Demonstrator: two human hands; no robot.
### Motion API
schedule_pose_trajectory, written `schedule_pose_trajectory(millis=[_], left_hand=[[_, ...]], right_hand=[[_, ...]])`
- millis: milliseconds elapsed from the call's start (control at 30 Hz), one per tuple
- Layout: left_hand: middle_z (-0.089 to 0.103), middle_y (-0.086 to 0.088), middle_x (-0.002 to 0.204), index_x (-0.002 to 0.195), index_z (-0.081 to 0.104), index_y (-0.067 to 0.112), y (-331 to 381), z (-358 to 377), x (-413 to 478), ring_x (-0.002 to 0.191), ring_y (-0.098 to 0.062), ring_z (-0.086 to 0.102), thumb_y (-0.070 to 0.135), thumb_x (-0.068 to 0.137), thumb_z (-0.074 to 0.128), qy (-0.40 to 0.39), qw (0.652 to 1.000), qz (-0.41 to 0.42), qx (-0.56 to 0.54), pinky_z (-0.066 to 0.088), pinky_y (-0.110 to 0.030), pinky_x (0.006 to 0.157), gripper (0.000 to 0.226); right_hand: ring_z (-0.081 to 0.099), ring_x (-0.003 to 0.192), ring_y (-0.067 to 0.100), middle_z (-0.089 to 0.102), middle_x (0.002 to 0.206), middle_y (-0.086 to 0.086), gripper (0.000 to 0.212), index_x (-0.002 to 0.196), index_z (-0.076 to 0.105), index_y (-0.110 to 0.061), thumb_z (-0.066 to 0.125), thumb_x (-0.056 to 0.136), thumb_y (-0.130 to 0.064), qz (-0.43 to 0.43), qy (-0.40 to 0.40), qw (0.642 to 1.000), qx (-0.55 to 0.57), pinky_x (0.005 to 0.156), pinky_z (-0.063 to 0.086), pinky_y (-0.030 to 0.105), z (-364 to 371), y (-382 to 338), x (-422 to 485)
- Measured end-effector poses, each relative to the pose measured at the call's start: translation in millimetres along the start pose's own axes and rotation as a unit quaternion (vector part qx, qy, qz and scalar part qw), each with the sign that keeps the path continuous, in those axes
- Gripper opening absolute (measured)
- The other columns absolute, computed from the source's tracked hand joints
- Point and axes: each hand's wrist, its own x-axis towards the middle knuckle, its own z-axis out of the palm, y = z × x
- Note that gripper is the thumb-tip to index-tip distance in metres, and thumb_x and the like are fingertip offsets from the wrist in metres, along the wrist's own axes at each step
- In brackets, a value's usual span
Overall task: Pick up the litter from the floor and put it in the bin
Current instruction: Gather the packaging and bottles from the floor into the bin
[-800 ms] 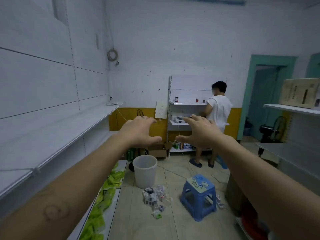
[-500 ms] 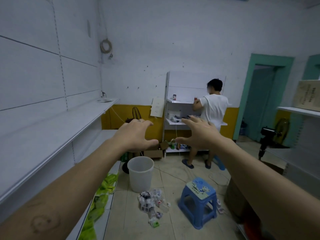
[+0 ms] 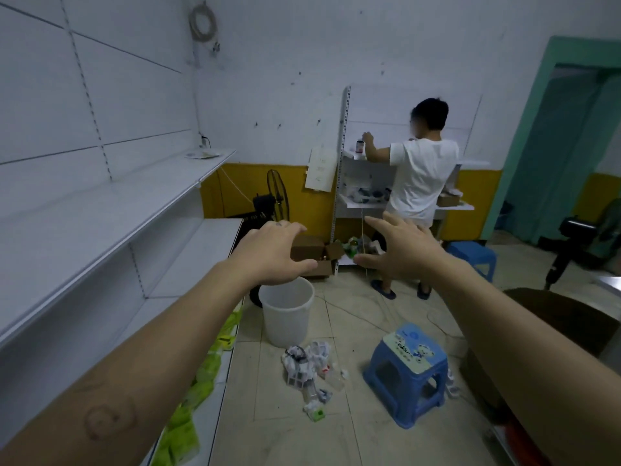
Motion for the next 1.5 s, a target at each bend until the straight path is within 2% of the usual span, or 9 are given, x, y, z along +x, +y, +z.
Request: schedule_pose_trajectory(millis=[233,333,500,667,833,1067,1267,1367,1500], left_hand=[[0.044,0.001,0.146,0.141,0.034,0.031,8,47,111,0.133,-0.020,0.041,0.064,0.078,0.057,-0.010,1.000,-0.026,-0.008,0.042,-0.046,0.104,0.075],[0.044,0.001,0.146,0.141,0.035,0.031,10,65,154,0.133,-0.021,0.041,0.063,0.079,0.058,-0.016,0.999,-0.032,-0.008,0.042,-0.046,0.105,0.074],[0.044,0.000,0.146,0.141,0.035,0.030,14,89,216,0.132,-0.021,0.042,0.063,0.079,0.057,-0.026,1.000,-0.013,0.003,0.042,-0.046,0.104,0.074],[0.045,0.001,0.145,0.141,0.035,0.032,24,124,279,0.133,-0.021,0.040,0.066,0.078,0.055,-0.037,0.999,0.020,-0.004,0.039,-0.045,0.104,0.074],[0.046,0.001,0.144,0.140,0.036,0.031,25,165,347,0.130,-0.021,0.043,0.067,0.078,0.055,-0.043,0.998,0.046,-0.021,0.041,-0.044,0.100,0.074],[0.043,0.003,0.146,0.141,0.035,0.031,4,225,465,0.131,-0.021,0.041,0.066,0.079,0.054,-0.061,0.992,0.079,-0.075,0.041,-0.044,0.102,0.074],[0.044,0.001,0.144,0.141,0.035,0.030,-9,268,540,0.129,-0.022,0.042,0.064,0.081,0.054,-0.071,0.988,0.084,-0.107,0.041,-0.044,0.101,0.072],[0.043,0.001,0.145,0.142,0.034,0.030,-16,284,563,0.130,-0.022,0.041,0.064,0.081,0.054,-0.083,0.987,0.075,-0.113,0.041,-0.045,0.102,0.072],[0.044,0.000,0.144,0.142,0.035,0.029,-25,306,591,0.129,-0.023,0.041,0.065,0.080,0.053,-0.089,0.989,0.048,-0.108,0.041,-0.042,0.097,0.073]], right_hand=[[0.017,0.146,0.028,0.016,0.159,0.005,0.092,0.147,0.017,-0.036,0.051,0.072,-0.076,0.006,-0.025,0.998,0.058,0.116,0.016,0.056,51,55,103],[0.020,0.145,0.028,0.017,0.159,0.004,0.093,0.147,0.017,-0.037,0.050,0.070,-0.078,0.009,-0.010,0.997,0.072,0.116,0.018,0.055,61,88,142],[0.021,0.144,0.028,0.018,0.159,0.004,0.090,0.146,0.018,-0.037,0.050,0.072,-0.077,0.024,-0.014,0.996,0.086,0.116,0.018,0.055,80,132,181],[0.022,0.143,0.028,0.019,0.158,0.003,0.089,0.147,0.019,-0.035,0.051,0.073,-0.074,0.054,-0.017,0.995,0.084,0.116,0.018,0.054,94,175,213],[0.031,0.138,0.028,0.030,0.153,0.000,0.088,0.145,0.024,-0.035,0.048,0.071,-0.077,0.064,-0.017,0.996,0.059,0.112,0.025,0.054,116,216,255],[0.024,0.142,0.027,0.019,0.158,-0.004,0.090,0.146,0.020,-0.037,0.049,0.072,-0.077,0.126,-0.057,0.990,0.041,0.112,0.020,0.054,156,263,345],[0.029,0.140,0.028,0.024,0.156,-0.002,0.085,0.146,0.024,-0.035,0.052,0.075,-0.072,0.125,-0.055,0.990,0.024,0.111,0.022,0.055,177,290,419],[0.026,0.141,0.028,0.022,0.157,0.000,0.087,0.147,0.022,-0.034,0.051,0.074,-0.073,0.125,-0.085,0.988,0.015,0.112,0.022,0.054,196,301,448],[0.027,0.141,0.028,0.023,0.157,0.000,0.087,0.146,0.022,-0.034,0.051,0.074,-0.073,0.109,-0.089,0.990,0.020,0.111,0.023,0.053,222,319,492]])
